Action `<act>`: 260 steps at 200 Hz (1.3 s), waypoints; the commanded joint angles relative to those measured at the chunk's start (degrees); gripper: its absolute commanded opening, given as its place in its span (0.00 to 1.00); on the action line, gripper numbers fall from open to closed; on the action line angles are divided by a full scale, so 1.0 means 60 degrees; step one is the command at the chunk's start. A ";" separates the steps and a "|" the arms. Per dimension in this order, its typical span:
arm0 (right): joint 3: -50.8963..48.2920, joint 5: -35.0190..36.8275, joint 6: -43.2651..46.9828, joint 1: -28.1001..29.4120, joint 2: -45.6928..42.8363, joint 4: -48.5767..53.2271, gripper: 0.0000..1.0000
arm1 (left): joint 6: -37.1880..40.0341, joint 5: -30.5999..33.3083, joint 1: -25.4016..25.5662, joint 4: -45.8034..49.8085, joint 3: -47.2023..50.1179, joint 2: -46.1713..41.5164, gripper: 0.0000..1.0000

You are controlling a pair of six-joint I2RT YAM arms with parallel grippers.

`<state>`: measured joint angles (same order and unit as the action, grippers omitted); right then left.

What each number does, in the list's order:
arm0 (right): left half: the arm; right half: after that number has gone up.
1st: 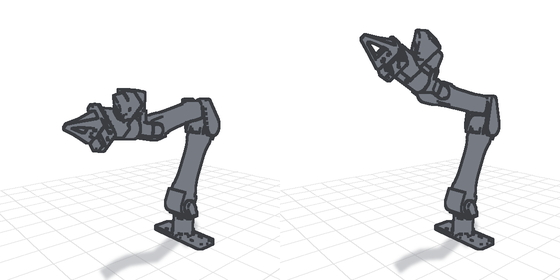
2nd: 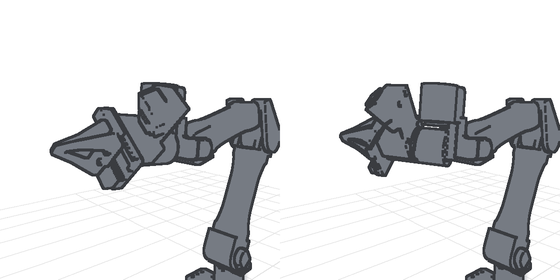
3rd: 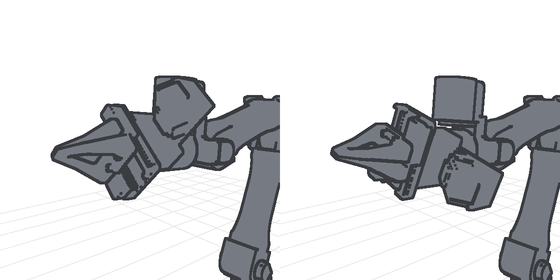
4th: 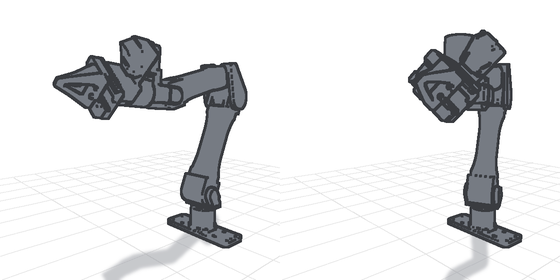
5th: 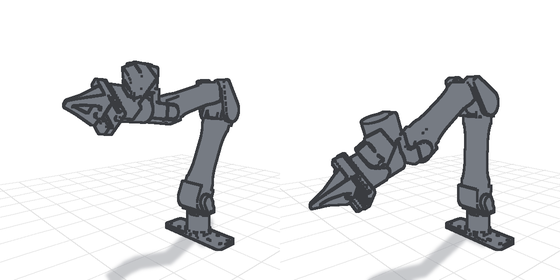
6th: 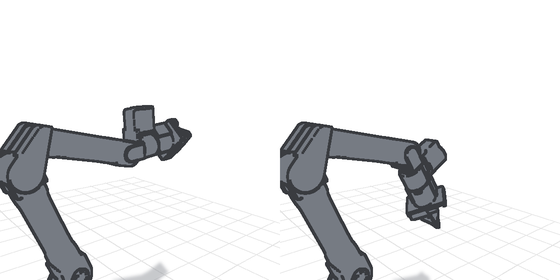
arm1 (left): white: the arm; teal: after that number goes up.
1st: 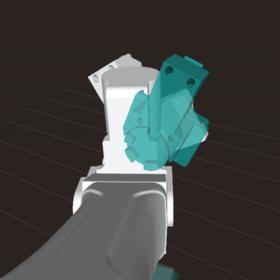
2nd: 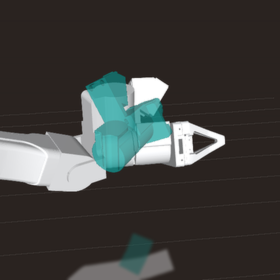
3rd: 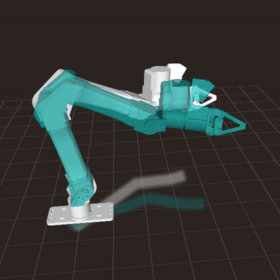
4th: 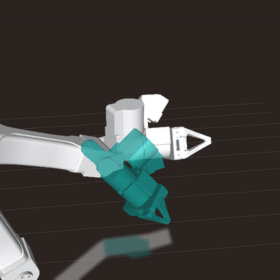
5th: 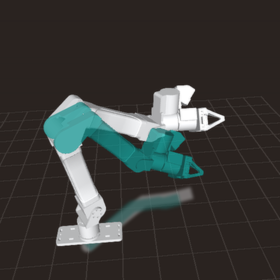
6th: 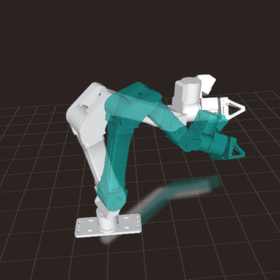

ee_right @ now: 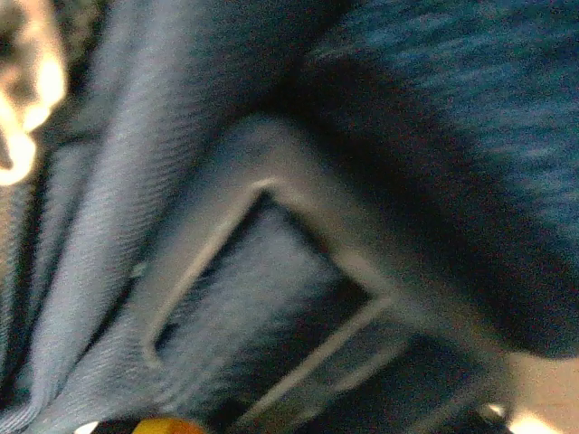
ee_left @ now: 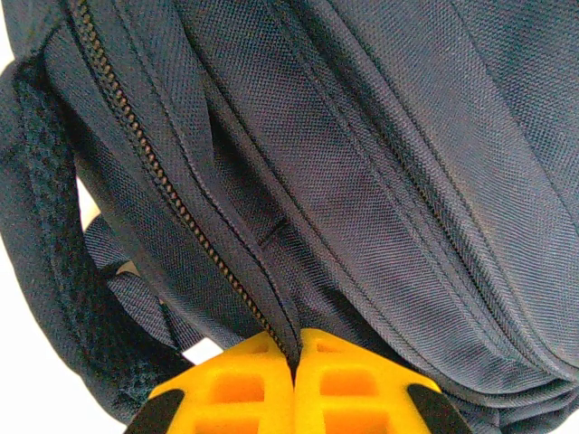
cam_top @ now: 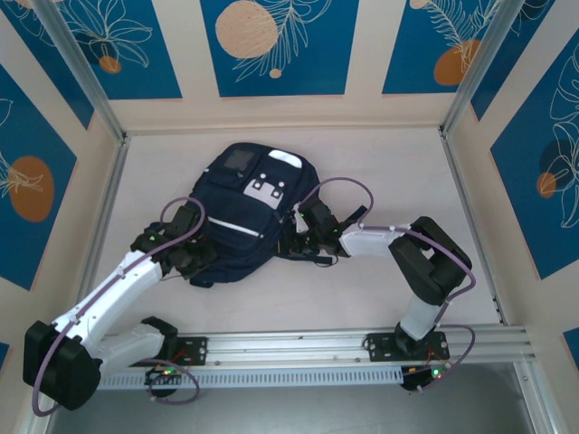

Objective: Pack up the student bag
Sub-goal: Zip the student bag at the center of the table, then move the student bag to the center of the table.

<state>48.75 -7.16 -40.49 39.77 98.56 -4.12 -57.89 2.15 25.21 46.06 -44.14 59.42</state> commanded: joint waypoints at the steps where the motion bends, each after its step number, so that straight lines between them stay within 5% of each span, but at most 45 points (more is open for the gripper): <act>1: 0.0260 0.0402 -0.0488 -0.0452 0.0153 0.0059 0.14 | 0.0317 0.0280 -0.0188 0.0234 0.0007 -0.0255 0.00; 81: -0.0115 0.0328 -0.1271 -0.1202 0.0021 -0.0362 0.16 | 0.0409 -0.0164 -0.0188 -0.0170 0.0277 -0.0175 0.00; 137: -0.0233 0.0794 -0.0620 -0.0978 -0.0826 0.0970 0.39 | 0.1148 -0.1741 -0.0002 -0.1254 0.0119 0.0930 0.00; 188: -0.0683 0.4461 -0.0434 -0.0785 -0.3576 0.4047 0.46 | 0.2005 -0.1873 0.1853 -0.1681 -0.1473 0.2879 0.00; 222: -0.0080 0.7657 -0.1138 -0.0662 -0.4864 0.6486 0.46 | 0.3211 -0.3235 0.3265 -0.1385 -0.3276 0.4868 0.01; 260: -0.0343 0.8248 -0.0946 -0.0902 -0.5974 0.6705 0.47 | 0.3999 -0.4006 0.4383 -0.0958 -0.4202 0.5720 0.07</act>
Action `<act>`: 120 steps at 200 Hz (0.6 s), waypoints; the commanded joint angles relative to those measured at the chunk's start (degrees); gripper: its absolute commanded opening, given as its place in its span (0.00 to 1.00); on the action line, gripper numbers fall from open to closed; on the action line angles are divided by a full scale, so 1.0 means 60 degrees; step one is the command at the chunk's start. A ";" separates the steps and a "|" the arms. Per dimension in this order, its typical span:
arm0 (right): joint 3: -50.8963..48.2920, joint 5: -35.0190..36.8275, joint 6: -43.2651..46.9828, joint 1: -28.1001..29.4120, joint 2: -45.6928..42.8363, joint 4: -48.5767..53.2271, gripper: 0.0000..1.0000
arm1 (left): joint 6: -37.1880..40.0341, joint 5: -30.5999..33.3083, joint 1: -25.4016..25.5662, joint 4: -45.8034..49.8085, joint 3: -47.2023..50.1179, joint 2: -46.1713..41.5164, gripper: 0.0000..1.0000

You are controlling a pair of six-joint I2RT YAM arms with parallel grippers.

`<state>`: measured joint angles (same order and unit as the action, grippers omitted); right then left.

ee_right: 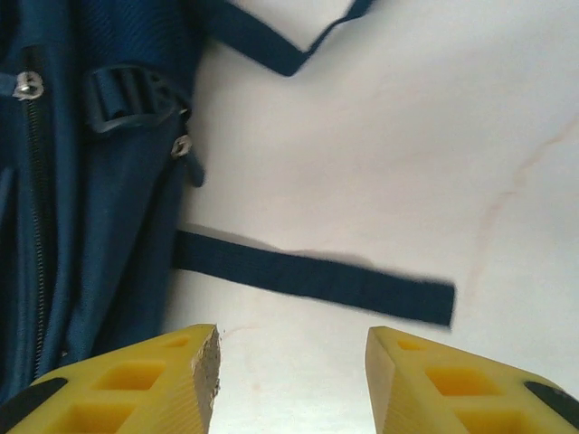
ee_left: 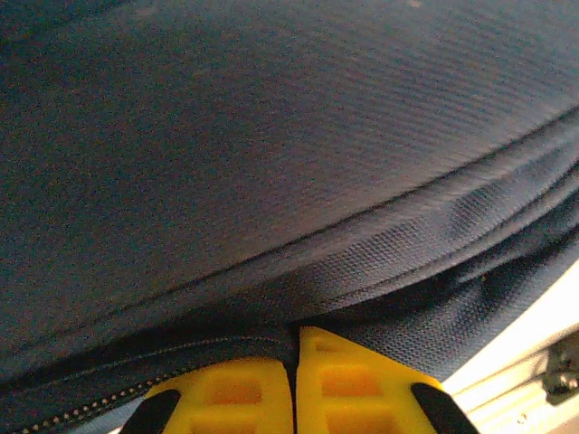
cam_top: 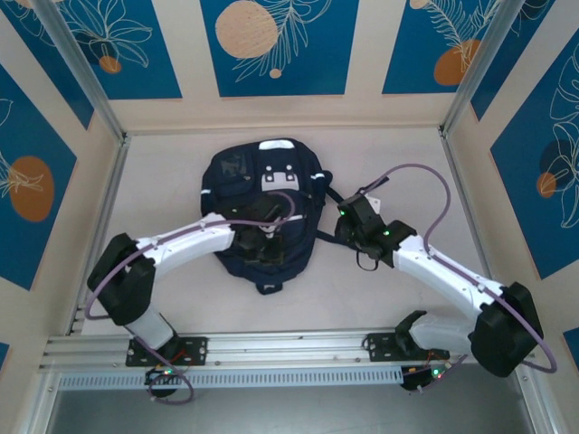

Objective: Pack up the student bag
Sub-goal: Move the student bag to the center of the table.

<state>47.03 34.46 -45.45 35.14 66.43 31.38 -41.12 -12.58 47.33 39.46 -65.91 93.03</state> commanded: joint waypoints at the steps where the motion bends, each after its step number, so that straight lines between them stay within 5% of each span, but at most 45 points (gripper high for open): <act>1: -0.0072 0.1300 -0.0124 -0.0136 -0.0638 0.0776 0.47 | 0.1202 -0.1566 0.0711 0.0144 -0.0573 0.0135 0.07; 120: -0.1334 -0.0468 0.0893 -0.0656 -0.2289 -0.0962 0.42 | 0.1921 -0.2980 0.1750 0.0196 -0.0815 0.0302 0.22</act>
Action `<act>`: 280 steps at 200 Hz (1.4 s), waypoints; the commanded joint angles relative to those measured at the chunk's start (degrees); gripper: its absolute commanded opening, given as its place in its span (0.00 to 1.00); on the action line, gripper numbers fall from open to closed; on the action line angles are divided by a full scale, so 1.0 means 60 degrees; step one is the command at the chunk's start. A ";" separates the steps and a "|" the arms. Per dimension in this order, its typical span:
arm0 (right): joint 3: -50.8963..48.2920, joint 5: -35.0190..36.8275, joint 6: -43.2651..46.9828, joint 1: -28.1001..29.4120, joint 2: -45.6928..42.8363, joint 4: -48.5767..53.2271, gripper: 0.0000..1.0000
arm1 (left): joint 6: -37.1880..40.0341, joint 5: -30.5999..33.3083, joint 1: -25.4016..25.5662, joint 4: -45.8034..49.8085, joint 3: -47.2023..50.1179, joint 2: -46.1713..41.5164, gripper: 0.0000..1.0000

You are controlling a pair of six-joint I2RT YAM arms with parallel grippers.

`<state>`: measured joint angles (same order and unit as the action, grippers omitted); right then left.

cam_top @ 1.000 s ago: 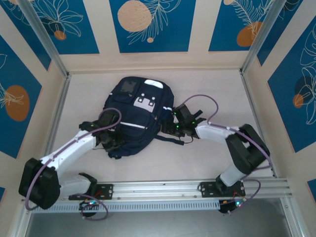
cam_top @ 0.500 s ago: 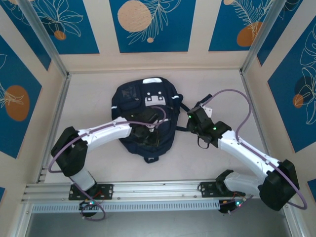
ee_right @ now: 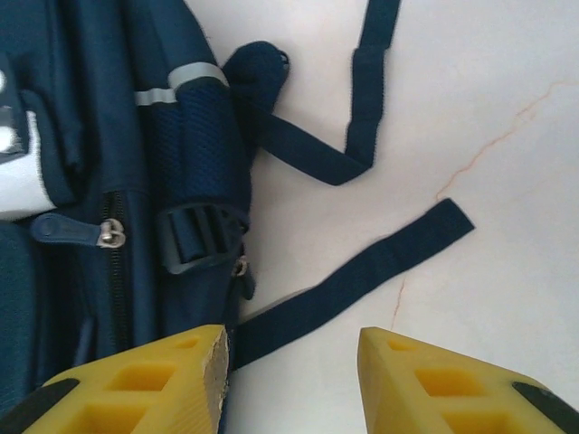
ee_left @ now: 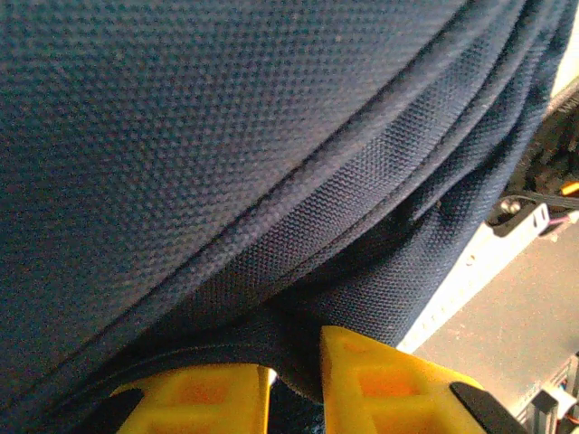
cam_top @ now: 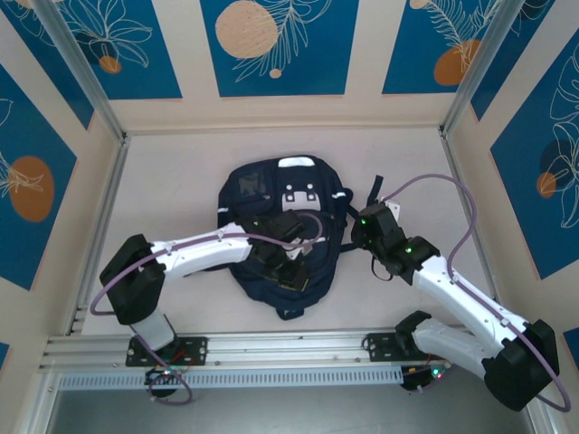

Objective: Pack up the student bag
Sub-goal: Move the student bag to the center of the table, then reset both arms

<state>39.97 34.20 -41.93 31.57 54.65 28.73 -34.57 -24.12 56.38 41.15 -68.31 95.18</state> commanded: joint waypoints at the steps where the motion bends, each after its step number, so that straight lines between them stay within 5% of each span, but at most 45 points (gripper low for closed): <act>1: -0.0164 -0.0432 0.0315 -0.0055 -0.0338 -0.0531 0.42 | 0.0841 -0.1060 0.0242 -0.0080 -0.0410 -0.0056 0.22; 210: -0.0434 -0.1310 0.0694 -0.0150 -0.0318 -0.1339 0.45 | 0.2125 0.1113 0.0085 -0.0228 0.1113 -0.1264 0.22; 223: -0.0486 -0.1945 0.1183 -0.0150 -0.0455 -0.1565 0.54 | 0.2255 0.1613 0.0013 -0.0376 0.1259 -0.1744 0.30; 234: -0.0445 -0.2865 0.1875 -0.0149 -0.0673 -0.1679 0.76 | 0.2377 0.1962 -0.0095 -0.0754 0.1541 -0.2480 0.47; 238: -0.0393 -0.3150 0.2099 -0.0150 -0.0766 -0.1670 0.97 | 0.2443 0.2067 -0.0154 -0.0909 0.1628 -0.2807 0.68; 240: -0.0377 -0.3275 0.2192 -0.0139 -0.0805 -0.1661 1.00 | 0.2482 0.2107 -0.0183 -0.0987 0.1684 -0.2964 0.90; 243: -0.0309 -0.3408 0.2368 -0.0132 -0.0858 -0.1636 0.99 | 0.2548 0.2158 -0.0234 -0.1112 0.1739 -0.3194 0.99; 280: 0.0628 -0.3223 0.3292 -0.0179 -0.1521 -0.1064 0.99 | 0.2929 0.3652 -0.1324 -0.1713 0.1678 -0.5261 1.00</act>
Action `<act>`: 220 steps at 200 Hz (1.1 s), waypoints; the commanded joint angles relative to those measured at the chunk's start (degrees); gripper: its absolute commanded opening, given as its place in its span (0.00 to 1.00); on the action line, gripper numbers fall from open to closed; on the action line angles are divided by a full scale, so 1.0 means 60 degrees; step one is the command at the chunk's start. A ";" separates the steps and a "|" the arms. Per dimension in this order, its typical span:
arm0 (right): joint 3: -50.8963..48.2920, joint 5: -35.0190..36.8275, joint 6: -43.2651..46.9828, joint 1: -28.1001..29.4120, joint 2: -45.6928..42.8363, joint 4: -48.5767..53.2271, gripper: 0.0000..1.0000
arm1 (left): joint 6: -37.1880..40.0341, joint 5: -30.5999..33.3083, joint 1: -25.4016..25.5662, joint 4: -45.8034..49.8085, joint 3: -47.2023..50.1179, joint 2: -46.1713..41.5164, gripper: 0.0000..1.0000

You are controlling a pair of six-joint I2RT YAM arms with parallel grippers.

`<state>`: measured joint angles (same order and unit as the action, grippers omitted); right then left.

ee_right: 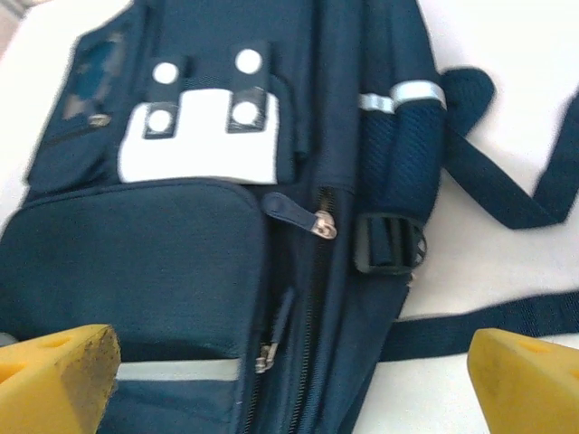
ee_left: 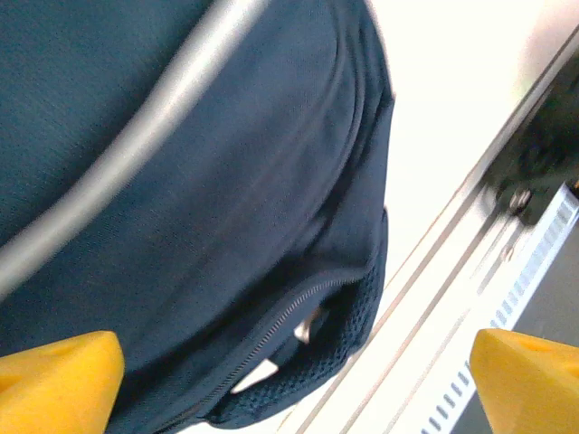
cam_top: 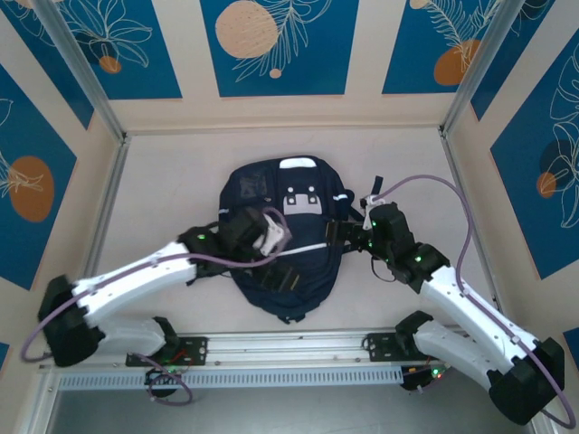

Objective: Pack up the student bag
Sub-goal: Reset both arms

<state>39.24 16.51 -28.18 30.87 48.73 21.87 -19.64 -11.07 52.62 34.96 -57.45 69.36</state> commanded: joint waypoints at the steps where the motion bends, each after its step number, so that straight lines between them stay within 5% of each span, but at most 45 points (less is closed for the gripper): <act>1: 0.0766 -0.0247 0.1011 -0.0062 -0.0563 0.0063 0.99 | 0.0436 0.1544 -0.0728 -0.0698 -0.0135 -0.1008 1.00; 34: 0.0370 0.0479 0.1764 -0.0061 -0.1618 -0.1181 0.99 | 0.0300 0.5201 -0.0962 -0.1254 0.0118 -0.2042 1.00; 48: -0.0212 0.0615 0.2326 -0.0053 -0.2075 -0.2029 0.99 | 0.0934 0.6251 -0.1059 -0.2669 0.1153 -0.2679 1.00; 64: -0.0815 0.1318 0.1872 -0.0062 -0.2091 -0.3317 0.99 | 0.2143 0.5559 -0.1414 -0.5331 0.2795 -0.3198 1.00; 85: -0.0994 0.0852 0.2224 -0.0069 -0.1125 -0.4808 0.99 | 0.4139 0.4037 -0.1917 -0.8720 0.4320 -0.2933 1.00; 108: -0.0604 0.0704 0.3532 -0.0077 0.0034 -0.4990 0.99 | 0.3724 0.5764 -0.2981 -0.8655 0.4420 -0.2721 1.00; 150: -0.1832 0.0973 0.6605 -0.0905 0.1060 -0.9076 0.99 | 0.3249 0.4919 -0.5804 -0.9586 0.5099 -0.2592 1.00; 204: -0.2266 0.1921 0.3723 -0.4452 0.1833 -0.7892 0.99 | 0.3451 0.3982 -0.7422 -0.9214 0.5336 -0.0895 1.00; 220: -0.3076 0.1141 0.3008 -0.4997 0.2021 -0.8691 0.99 | 0.3221 0.4388 -0.7454 -1.0015 0.6016 -0.0377 1.00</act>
<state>26.55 25.04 -1.54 4.62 59.40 -24.64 0.99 16.27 8.93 -20.62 -26.13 63.90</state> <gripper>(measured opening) 0.990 0.998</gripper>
